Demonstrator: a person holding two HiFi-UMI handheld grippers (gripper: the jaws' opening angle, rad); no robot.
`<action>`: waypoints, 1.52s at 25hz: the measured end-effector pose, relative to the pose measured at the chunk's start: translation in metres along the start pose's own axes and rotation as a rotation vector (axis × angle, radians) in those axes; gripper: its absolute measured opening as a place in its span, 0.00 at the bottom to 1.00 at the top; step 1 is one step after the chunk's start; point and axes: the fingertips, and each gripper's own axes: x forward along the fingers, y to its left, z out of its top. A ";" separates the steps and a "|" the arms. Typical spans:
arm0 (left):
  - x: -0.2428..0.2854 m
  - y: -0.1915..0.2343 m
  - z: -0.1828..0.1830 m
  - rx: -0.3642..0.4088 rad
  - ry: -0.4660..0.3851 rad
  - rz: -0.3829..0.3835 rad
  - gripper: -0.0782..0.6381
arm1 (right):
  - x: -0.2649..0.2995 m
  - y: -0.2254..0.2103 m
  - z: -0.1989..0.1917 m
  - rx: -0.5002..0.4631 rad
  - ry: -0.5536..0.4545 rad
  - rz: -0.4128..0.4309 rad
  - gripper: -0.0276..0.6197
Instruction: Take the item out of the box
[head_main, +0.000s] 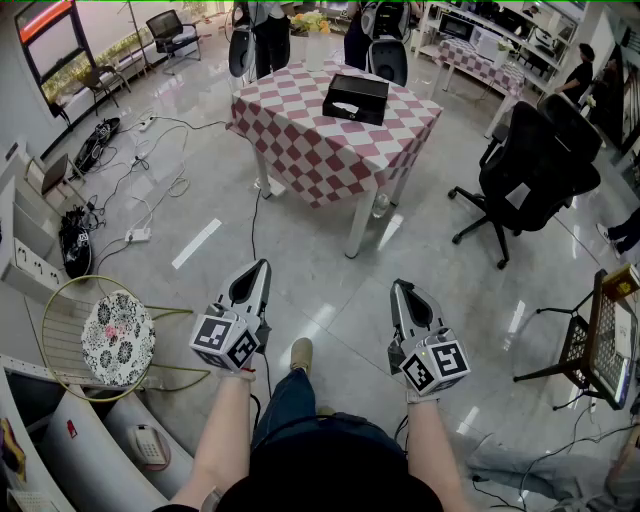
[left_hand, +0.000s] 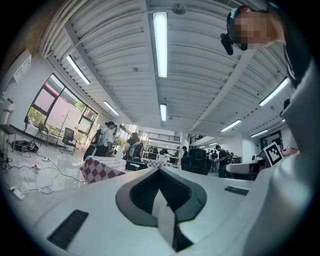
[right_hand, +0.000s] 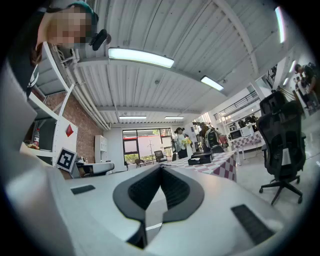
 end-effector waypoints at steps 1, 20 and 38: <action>0.010 0.003 0.000 0.000 0.006 -0.005 0.11 | 0.008 -0.005 0.000 0.002 0.002 0.000 0.05; 0.162 0.100 -0.003 -0.005 0.076 -0.052 0.11 | 0.162 -0.077 -0.005 0.030 0.051 -0.060 0.05; 0.258 0.173 -0.012 -0.005 0.109 -0.159 0.11 | 0.272 -0.104 -0.018 0.058 0.026 -0.124 0.05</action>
